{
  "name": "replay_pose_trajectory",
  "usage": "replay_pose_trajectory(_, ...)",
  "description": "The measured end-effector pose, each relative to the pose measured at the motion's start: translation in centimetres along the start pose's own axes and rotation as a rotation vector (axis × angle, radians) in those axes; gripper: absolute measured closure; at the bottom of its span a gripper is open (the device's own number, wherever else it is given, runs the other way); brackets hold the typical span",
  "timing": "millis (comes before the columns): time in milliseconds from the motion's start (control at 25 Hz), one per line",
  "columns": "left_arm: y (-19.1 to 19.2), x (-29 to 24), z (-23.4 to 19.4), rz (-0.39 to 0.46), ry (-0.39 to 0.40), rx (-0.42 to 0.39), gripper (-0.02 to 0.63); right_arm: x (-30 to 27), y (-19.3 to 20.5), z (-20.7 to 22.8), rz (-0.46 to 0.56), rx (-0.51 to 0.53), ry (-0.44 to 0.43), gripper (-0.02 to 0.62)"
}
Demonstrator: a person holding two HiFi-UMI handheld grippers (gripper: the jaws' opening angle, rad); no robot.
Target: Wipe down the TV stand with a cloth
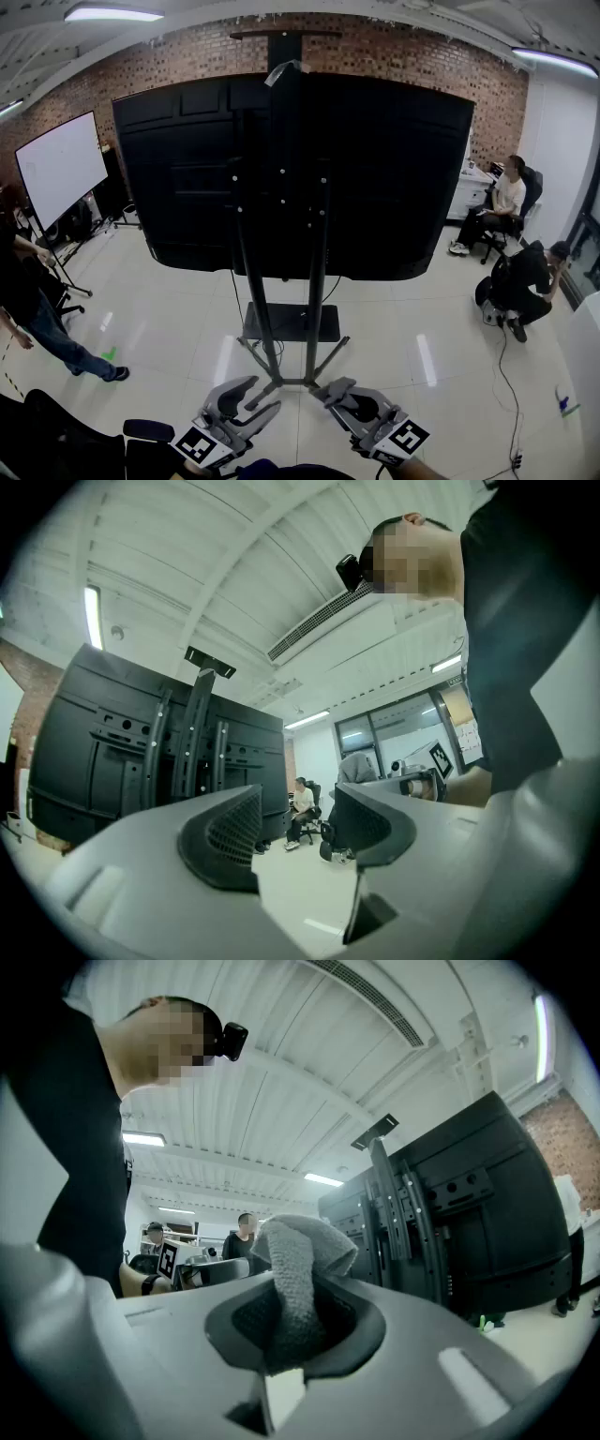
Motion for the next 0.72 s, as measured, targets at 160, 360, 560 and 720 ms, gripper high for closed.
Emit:
replay_pose_trajectory(160, 0.8, -0.7, -0.7, -0.008, -0.001, 0.015, 0.342, -0.5, 0.7, 1.2, -0.011, -0.007, 0.0, 0.558)
replay_pose_trajectory(360, 1.1, -1.7, -3.2, -0.012, -0.004, 0.03, 0.343, -2.7, 0.8, 2.9, -0.007, -0.003, -0.006, 0.558)
replay_pose_trajectory(560, 0.0, -3.7, -8.0, 0.008, 0.032, 0.006, 0.342, -7.2, -0.2, 5.6, 0.01, 0.06, -0.002, 0.558)
replay_pose_trajectory(720, -1.1, -5.5, -12.5, 0.034, 0.08, -0.013, 0.344, -11.0, -0.6, 7.7, 0.017, 0.091, 0.022, 0.558)
Point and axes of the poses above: the fingertips, and each gripper's own axes: x backward along the fingers, z to its right, y out of its underside, the point moved 10 cm from there along x, backward along the fingers, and after that the axes turned 10 degrees about x, right-handed, at the moved point
